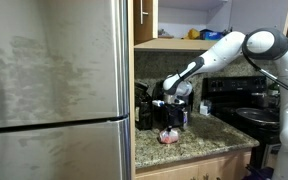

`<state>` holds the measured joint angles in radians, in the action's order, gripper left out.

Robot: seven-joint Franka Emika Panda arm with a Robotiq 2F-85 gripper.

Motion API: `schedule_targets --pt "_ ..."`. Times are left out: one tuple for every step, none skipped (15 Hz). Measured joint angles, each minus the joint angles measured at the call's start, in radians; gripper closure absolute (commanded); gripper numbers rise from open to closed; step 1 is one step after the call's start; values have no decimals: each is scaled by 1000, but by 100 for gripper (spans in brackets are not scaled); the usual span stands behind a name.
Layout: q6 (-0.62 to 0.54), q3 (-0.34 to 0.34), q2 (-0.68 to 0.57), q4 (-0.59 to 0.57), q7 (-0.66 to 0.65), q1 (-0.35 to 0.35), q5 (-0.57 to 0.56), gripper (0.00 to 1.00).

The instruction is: Put the can on the countertop, close the drawers and close the air fryer

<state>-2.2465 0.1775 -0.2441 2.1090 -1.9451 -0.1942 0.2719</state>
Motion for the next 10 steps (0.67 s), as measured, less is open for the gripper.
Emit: schedule_targets --pt "0 0 -1 0 1 -1 7 0" --pt "0 0 -1 0 3 -1 15 0" --pt "22 1 13 8 10 -1 38 0" --pt "71 3 50 22 26 0 68 0" --pt "125 3 100 41 28 -1 78 0" --pt "164 4 160 66 27 -2 78 0" --pt "184 4 220 90 27 -3 79 0" --pt "183 8 285 117 28 -5 81 0" --pt "173 13 349 144 34 -7 89 0" --pt "161 17 414 170 43 -9 102 0"
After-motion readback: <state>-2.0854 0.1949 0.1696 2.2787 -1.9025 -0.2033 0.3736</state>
